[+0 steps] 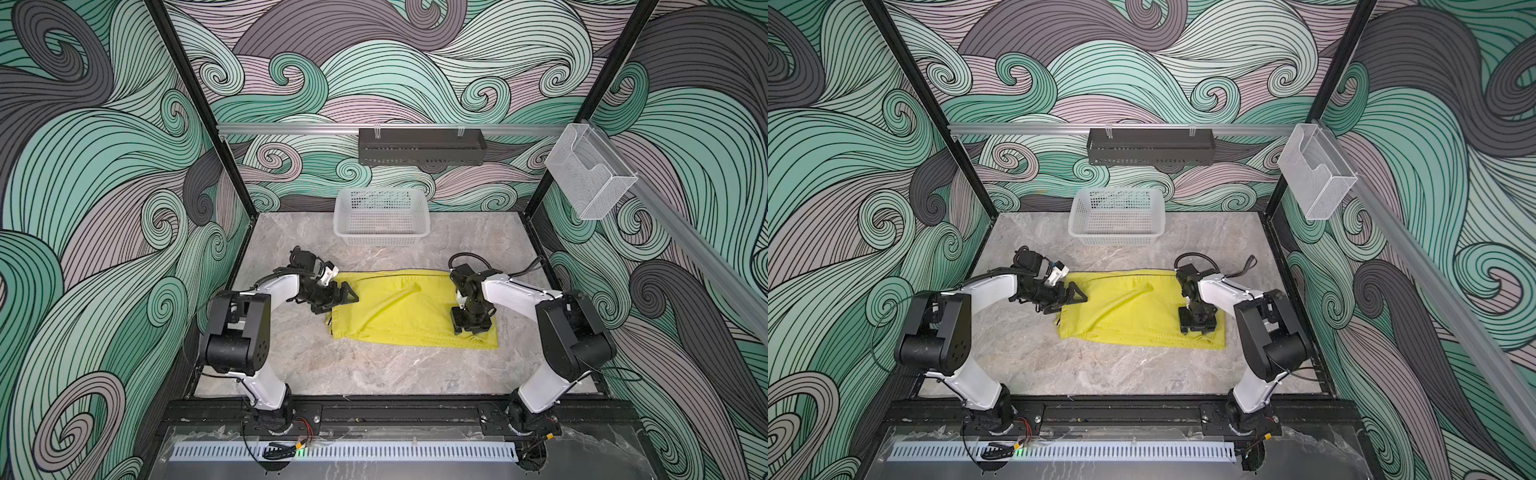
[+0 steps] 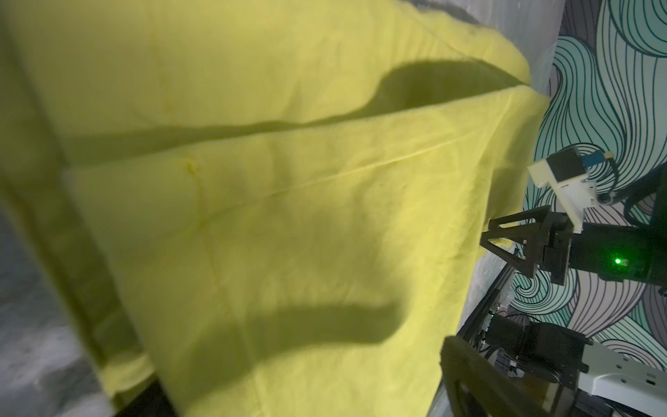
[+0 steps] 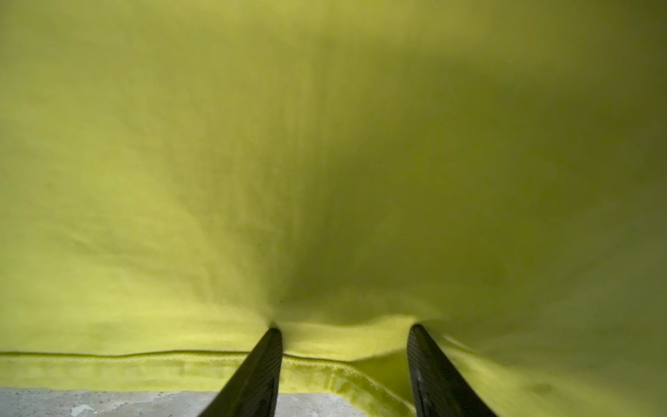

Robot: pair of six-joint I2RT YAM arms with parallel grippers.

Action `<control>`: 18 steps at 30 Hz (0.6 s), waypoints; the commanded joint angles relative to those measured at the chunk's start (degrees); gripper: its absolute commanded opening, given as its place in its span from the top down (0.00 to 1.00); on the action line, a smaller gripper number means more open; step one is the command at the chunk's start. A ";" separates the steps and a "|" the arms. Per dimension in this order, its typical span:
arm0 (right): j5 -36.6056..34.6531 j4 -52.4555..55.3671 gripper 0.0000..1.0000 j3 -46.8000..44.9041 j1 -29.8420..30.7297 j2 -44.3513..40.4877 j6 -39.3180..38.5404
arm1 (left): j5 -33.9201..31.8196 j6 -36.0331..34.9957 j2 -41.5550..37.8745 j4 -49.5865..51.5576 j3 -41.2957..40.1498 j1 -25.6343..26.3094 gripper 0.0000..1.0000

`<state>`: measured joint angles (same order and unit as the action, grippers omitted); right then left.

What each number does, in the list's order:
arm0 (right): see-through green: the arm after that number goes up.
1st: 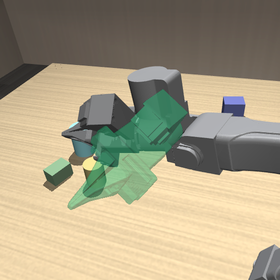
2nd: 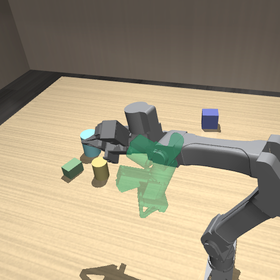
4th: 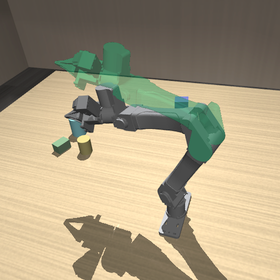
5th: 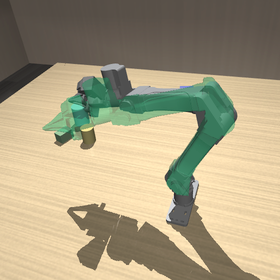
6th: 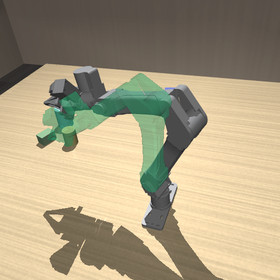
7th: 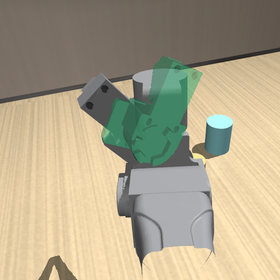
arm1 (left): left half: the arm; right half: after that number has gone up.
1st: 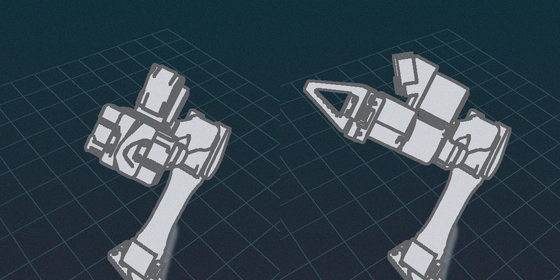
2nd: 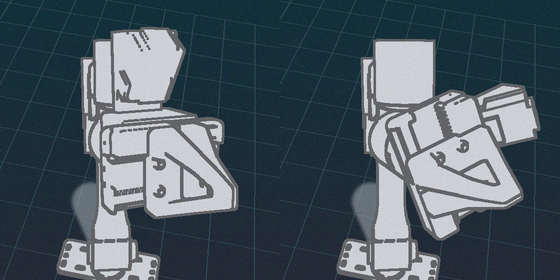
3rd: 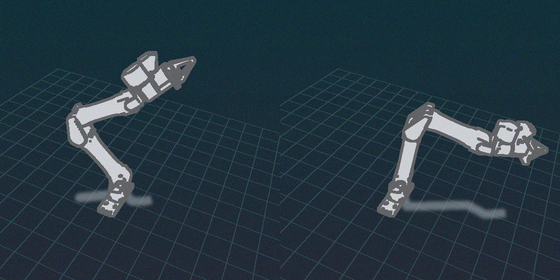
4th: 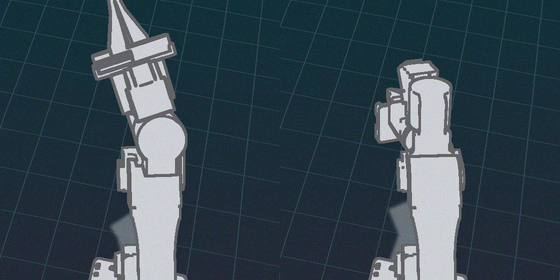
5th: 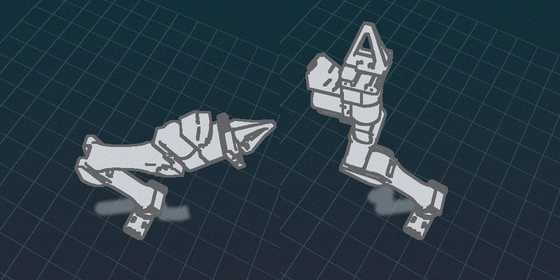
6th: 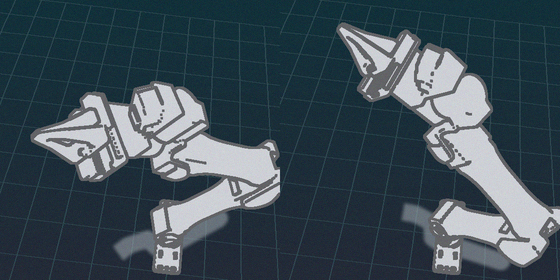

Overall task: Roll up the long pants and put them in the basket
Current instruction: Adjust the long pant at the center of the board.

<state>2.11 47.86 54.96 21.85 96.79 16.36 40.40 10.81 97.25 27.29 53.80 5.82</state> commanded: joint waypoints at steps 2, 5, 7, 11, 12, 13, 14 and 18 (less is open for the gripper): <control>0.01 1.49 0.44 -0.12 -0.30 2.04 -1.10 | 2.29 1.14 2.64 -1.76 3.32 0.33 0.19; -0.56 1.65 0.44 -0.28 -0.31 2.14 -1.46 | 2.20 1.17 3.19 -0.73 5.26 0.33 0.30; -1.10 1.66 0.44 -0.29 -0.28 2.35 -1.63 | 1.60 0.43 2.76 0.71 6.33 0.28 0.31; -1.41 1.61 0.45 -0.14 -0.31 3.50 -1.61 | 0.48 -2.40 0.38 2.78 7.76 0.33 0.32; -1.42 1.60 0.45 -0.05 -0.29 3.80 -1.74 | 0.61 -3.19 0.14 3.32 8.29 0.33 0.32; -1.48 1.57 0.45 -0.02 -0.31 3.99 -1.76 | 0.91 -3.69 0.13 3.85 8.71 0.33 0.32; -1.50 1.63 0.45 0.12 -0.31 4.09 -1.85 | 1.34 -4.10 0.32 4.27 9.24 0.33 0.32; -1.97 1.84 0.45 0.58 -0.31 3.69 -2.20 | 5.28 -5.01 2.83 6.13 11.11 0.24 0.38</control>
<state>1.56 49.32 56.36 21.85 98.28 14.96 42.04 7.97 99.55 30.70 62.33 5.80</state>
